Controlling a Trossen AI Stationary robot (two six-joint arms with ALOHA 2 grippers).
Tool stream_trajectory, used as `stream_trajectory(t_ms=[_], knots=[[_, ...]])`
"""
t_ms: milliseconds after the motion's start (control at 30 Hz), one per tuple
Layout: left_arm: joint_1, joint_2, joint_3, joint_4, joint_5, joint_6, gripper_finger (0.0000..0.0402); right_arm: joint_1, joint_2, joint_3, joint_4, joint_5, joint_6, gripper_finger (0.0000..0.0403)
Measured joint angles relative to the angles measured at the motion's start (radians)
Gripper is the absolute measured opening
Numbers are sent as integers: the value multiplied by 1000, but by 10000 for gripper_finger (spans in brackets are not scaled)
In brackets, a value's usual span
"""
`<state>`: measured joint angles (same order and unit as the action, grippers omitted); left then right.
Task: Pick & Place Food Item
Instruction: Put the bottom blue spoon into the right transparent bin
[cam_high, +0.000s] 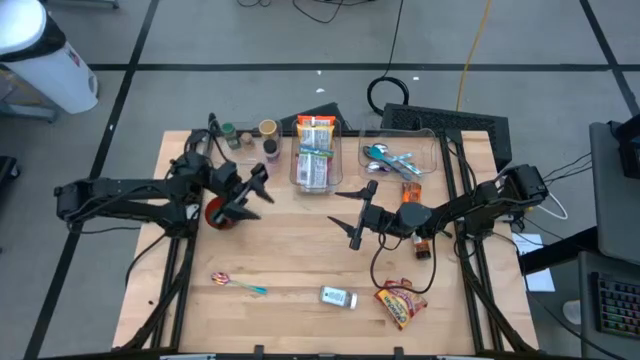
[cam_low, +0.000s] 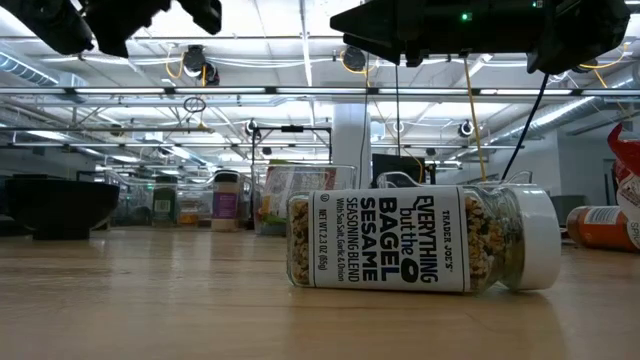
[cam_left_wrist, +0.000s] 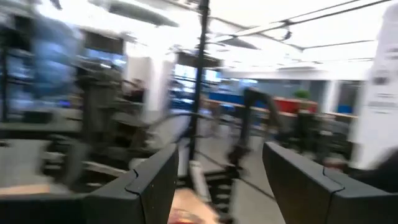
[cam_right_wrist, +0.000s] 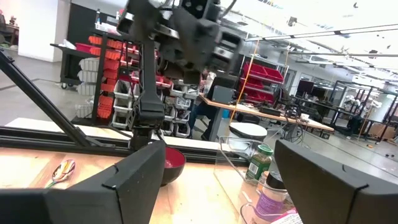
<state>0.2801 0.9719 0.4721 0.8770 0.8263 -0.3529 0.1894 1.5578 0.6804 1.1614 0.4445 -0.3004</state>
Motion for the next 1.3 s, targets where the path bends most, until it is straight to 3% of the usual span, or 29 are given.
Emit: stream_trajectory(t_ms=[167,267,433,600,1067,1300], knots=[[-9,-79,-33,-71,76,-31,239,0,0,0,0,-3,3,293],[-22,-128,-117,-92,1,12,239,0,0,0,0,-3,21,293],[-41,-199,-262,-60,-215,88,239,0,0,0,0,-3,98,293],[-69,-227,-336,-16,-261,105,239,0,0,0,1,-4,135,293],[-208,-227,-348,-12,-298,123,239,0,0,0,0,-3,124,293],[-258,-226,-348,-12,-399,117,239,-1,0,0,6,-3,150,293]])
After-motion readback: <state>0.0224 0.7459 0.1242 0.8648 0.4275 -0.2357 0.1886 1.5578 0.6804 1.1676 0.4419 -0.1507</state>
